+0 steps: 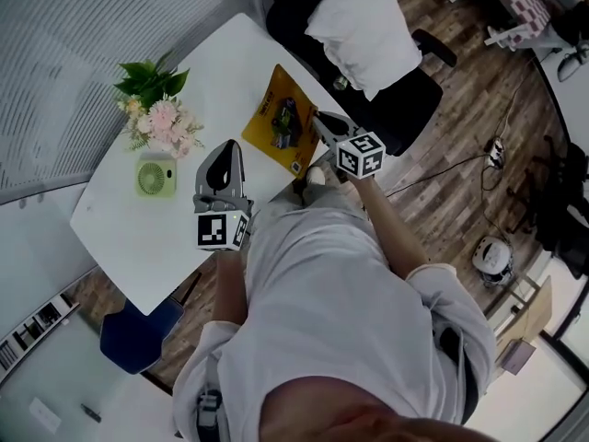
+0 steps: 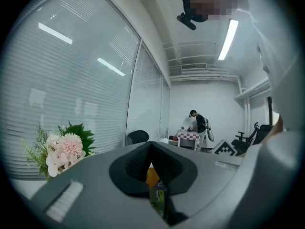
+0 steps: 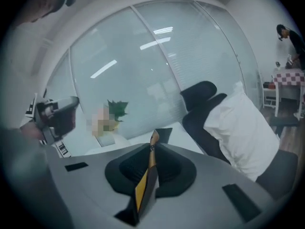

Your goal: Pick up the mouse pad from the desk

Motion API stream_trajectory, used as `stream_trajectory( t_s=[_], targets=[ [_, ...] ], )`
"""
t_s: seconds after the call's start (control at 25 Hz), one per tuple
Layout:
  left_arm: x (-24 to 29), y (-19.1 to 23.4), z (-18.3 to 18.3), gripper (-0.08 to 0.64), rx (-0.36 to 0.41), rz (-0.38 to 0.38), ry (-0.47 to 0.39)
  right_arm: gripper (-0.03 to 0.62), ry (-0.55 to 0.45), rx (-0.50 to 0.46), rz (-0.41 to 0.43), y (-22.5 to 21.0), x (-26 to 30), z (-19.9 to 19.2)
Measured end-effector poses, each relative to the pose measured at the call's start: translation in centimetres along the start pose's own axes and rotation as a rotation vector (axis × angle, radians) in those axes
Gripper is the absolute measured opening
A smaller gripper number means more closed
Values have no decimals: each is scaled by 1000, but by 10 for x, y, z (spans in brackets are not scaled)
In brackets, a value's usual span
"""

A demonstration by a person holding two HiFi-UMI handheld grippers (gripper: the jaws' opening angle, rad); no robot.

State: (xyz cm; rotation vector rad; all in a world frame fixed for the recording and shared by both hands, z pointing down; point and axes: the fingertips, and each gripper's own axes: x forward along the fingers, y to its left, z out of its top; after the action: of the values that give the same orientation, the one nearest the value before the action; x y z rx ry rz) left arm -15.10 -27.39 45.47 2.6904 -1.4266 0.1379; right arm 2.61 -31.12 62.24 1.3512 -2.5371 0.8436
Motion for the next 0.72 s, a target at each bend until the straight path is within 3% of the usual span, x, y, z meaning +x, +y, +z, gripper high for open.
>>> stream_trajectory(
  t_s=[0.2,0.48,0.72],
  targets=[
    [6,1,16,-11,-2,-20,-44,29,-194,-101,46,56,-36,81],
    [22,-13,71,-11,27,-64,-134,28,-454,-288,37,113,-106,205],
    [26,-30,124,-11,77,-85,-211,26,-545,-453,-13,149,-150,255]
  ],
)
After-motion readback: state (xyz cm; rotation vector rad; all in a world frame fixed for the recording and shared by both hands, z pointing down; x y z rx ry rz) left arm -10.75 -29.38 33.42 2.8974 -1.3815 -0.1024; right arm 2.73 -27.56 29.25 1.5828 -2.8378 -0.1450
